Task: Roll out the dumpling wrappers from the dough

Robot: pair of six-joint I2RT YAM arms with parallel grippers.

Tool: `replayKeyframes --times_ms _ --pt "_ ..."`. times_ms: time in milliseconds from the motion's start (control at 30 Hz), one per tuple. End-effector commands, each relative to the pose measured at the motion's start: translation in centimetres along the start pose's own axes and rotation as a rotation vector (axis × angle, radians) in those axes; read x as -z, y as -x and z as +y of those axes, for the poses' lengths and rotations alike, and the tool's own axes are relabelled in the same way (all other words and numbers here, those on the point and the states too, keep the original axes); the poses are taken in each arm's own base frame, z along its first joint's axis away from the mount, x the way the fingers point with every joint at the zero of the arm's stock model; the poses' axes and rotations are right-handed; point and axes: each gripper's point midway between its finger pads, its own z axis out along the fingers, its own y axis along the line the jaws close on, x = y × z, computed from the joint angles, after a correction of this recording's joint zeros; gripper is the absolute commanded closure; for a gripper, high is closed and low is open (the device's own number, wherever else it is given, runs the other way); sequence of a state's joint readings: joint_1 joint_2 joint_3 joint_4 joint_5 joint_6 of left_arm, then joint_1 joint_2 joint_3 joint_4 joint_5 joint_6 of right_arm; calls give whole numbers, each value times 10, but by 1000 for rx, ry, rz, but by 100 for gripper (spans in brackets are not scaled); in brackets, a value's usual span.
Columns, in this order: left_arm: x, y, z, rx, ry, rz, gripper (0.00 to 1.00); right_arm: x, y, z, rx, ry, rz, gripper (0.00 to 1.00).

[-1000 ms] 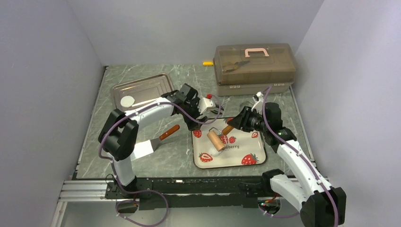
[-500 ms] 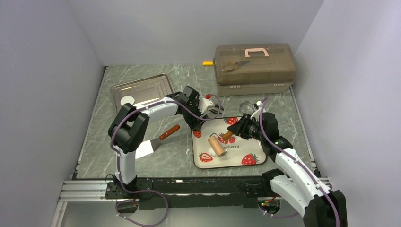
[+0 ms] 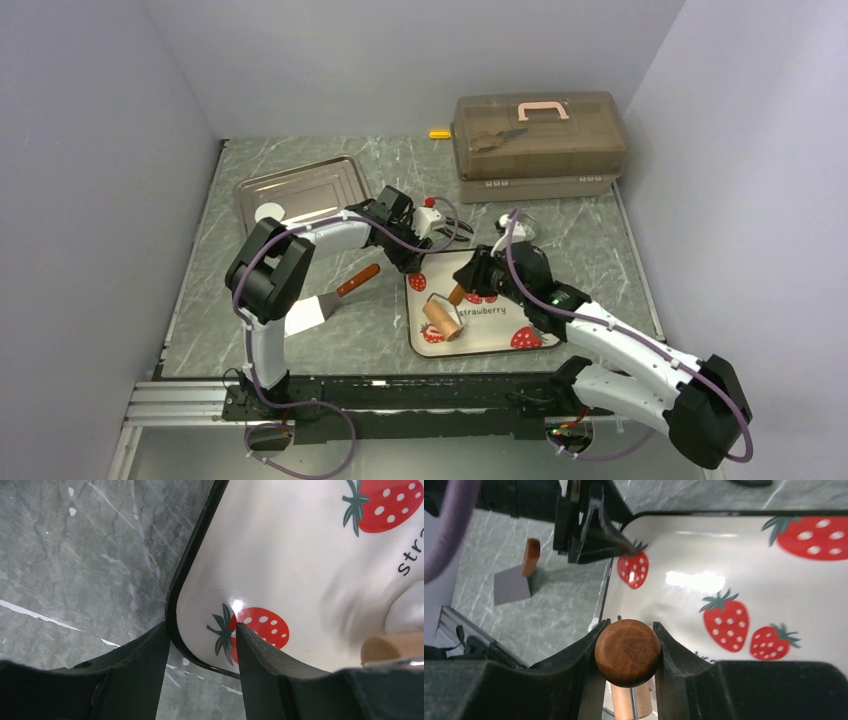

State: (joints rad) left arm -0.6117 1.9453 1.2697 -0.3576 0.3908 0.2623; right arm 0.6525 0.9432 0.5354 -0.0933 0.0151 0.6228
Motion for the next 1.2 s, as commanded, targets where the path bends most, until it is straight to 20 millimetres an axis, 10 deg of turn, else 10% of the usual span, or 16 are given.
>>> replayKeyframes --times_ms 0,167,433,733,833,1000,1167 --pt "-6 -9 -14 31 -48 -14 46 -2 -34 -34 41 -177 66 100" --pt "-7 -11 -19 32 -77 -28 57 4 -15 -35 30 -176 -37 100" --pt "-11 -7 -19 29 -86 -38 63 16 59 52 125 157 -61 100" --pt "-11 0 -11 -14 -62 -45 80 29 92 16 177 -70 -101 100" --pt "-9 4 -2 -31 -35 -47 99 34 80 15 214 -75 -78 100" --pt "-8 8 12 -44 -8 -26 100 41 42 20 295 24 -27 100" --pt "-12 6 9 -20 -40 -27 100 16 21 -15 380 -66 -59 100"
